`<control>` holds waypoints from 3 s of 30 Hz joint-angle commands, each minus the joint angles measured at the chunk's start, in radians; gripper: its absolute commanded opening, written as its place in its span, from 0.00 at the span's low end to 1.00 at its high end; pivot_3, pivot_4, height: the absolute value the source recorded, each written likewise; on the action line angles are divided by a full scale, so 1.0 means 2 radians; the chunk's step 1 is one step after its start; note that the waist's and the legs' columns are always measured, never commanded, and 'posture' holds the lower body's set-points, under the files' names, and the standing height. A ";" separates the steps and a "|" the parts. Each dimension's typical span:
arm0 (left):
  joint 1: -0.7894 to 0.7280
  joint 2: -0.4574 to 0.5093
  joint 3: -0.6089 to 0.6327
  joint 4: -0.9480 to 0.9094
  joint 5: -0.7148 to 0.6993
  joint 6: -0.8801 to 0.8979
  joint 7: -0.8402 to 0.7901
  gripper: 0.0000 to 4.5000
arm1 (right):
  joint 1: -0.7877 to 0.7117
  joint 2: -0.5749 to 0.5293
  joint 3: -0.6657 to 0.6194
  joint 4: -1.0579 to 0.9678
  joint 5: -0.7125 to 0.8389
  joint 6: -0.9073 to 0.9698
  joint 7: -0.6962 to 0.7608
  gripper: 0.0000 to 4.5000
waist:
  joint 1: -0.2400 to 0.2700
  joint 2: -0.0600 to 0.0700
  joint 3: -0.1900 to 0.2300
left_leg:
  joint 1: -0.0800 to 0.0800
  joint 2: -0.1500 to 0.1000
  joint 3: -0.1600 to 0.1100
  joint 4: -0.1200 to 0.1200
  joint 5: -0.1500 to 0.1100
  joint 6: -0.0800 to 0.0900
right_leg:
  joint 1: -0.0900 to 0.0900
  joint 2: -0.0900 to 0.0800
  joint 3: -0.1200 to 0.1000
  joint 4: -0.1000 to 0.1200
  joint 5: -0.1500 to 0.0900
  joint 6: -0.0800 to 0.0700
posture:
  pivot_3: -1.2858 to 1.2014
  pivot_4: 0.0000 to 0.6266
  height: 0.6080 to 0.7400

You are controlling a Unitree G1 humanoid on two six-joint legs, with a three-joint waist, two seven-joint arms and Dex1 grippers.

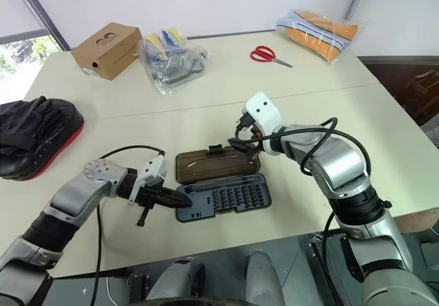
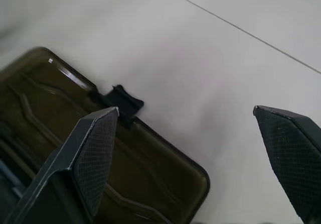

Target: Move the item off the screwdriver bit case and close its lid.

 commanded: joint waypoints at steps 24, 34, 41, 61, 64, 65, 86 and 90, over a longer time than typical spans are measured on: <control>0.018 -0.021 0.001 0.040 0.036 -0.039 0.036 0.01 | -0.145 0.029 0.087 0.404 -0.180 -0.391 0.318 1.00 | 0.001 0.000 0.000 | 0.002 0.000 -0.001 0.001 0.000 0.000 | 0.002 0.000 -0.001 0.000 0.000 0.000 | 0.52 0.24 1.00; 0.029 -0.016 0.017 0.028 0.027 -0.024 0.046 0.01 | -0.159 0.064 0.066 0.464 -0.195 -0.407 0.319 1.00 | -0.003 0.001 0.000 | 0.002 0.000 -0.001 0.001 0.000 0.000 | 0.002 0.000 -0.001 0.000 0.000 0.000 | 0.52 0.24 1.00; 0.031 -0.017 0.021 0.022 0.028 -0.019 0.051 0.01 | -0.166 0.079 0.055 0.502 -0.209 -0.422 0.314 1.00 | -0.003 0.001 0.000 | 0.002 0.000 -0.001 0.000 0.000 0.000 | 0.002 0.000 -0.001 0.000 0.000 0.000 | 0.52 0.24 1.00; 0.044 -0.013 0.026 -0.005 0.021 -0.005 0.066 0.00 | -0.145 0.092 0.058 0.502 -0.232 -0.432 0.326 0.01 | -0.004 0.001 -0.001 | 0.004 0.000 -0.001 0.000 0.000 0.000 | 0.004 0.001 0.000 0.000 0.000 0.000 | 0.52 0.24 1.00; 0.042 -0.014 0.026 -0.004 0.021 -0.006 0.069 0.00 | -0.141 0.090 0.061 0.498 -0.235 -0.431 0.328 0.01 | -0.005 0.001 -0.001 | 0.005 0.000 -0.001 0.000 0.000 0.000 | 0.005 0.001 0.000 0.000 0.000 0.000 | 0.52 0.24 1.00; 0.041 -0.015 0.026 -0.004 0.021 -0.006 0.070 0.00 | -0.140 0.090 0.062 0.497 -0.236 -0.431 0.328 0.01 | -0.005 0.001 -0.001 | 0.005 0.000 -0.001 0.000 0.000 0.000 | 0.005 0.001 0.000 0.000 0.000 0.000 | 0.52 0.24 1.00; 0.045 -0.017 0.029 -0.011 0.021 -0.002 0.077 0.00 | -0.159 0.107 0.072 0.578 -0.261 -0.463 0.335 0.60 | -0.003 0.001 -0.001 | 0.007 0.000 -0.001 -0.001 0.000 0.000 | 0.006 0.001 0.000 0.000 0.000 0.000 | 0.52 0.24 1.00; 0.047 -0.018 0.030 -0.013 0.022 -0.003 0.081 0.00 | -0.176 0.120 0.072 0.623 -0.266 -0.476 0.334 0.55 | -0.004 0.001 -0.001 | 0.008 0.000 -0.001 -0.001 0.000 0.000 | 0.007 0.001 0.000 0.000 0.000 0.000 | 0.52 0.24 1.00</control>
